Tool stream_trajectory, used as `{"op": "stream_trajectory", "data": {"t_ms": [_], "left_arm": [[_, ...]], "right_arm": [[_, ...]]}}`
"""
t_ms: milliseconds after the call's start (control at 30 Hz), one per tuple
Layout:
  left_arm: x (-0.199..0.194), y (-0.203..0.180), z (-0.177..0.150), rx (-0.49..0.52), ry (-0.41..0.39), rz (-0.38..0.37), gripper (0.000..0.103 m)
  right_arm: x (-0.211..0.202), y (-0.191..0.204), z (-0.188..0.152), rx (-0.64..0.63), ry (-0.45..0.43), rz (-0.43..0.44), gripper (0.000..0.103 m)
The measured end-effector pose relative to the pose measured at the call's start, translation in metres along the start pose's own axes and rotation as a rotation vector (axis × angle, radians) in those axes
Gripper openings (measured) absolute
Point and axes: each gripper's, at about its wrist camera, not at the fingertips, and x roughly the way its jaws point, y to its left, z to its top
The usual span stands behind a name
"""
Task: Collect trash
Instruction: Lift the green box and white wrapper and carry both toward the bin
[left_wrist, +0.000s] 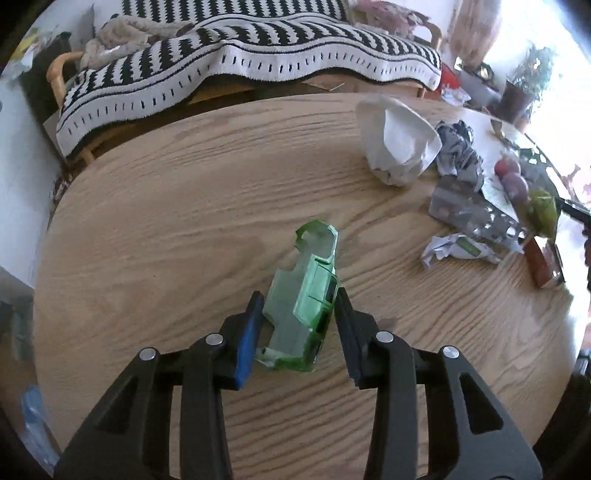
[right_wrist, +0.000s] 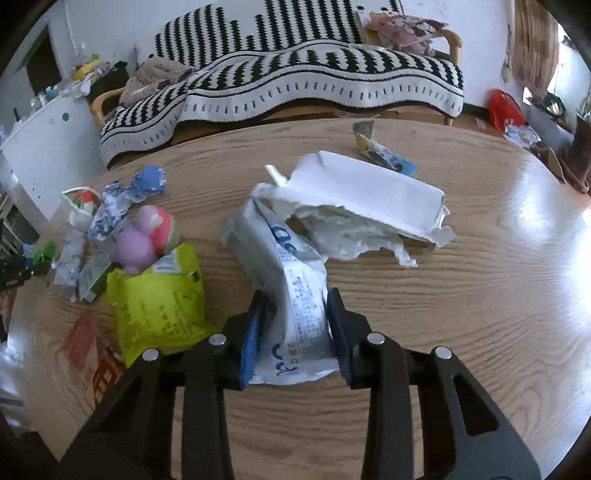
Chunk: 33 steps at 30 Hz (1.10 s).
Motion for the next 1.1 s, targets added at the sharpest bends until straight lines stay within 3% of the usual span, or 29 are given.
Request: {"op": "stream_trajectory", "data": {"t_ms": [333,767,1100], "left_arm": [[-0.034,-0.016,-0.015,-0.012,-0.041,0.016,0.038],[-0.073,-0.036,-0.030,-0.049,-0.040,0.101,0.038],[-0.094,-0.062,-0.049,-0.046,-0.040,0.124,0.038]], "right_arm": [[-0.034,0.008,-0.017,0.009,-0.045,0.042,0.029],[-0.077,0.002,-0.032,0.030,-0.083,-0.017,0.026],[-0.105,-0.006,-0.049,0.078,-0.110,0.003,0.024]]}}
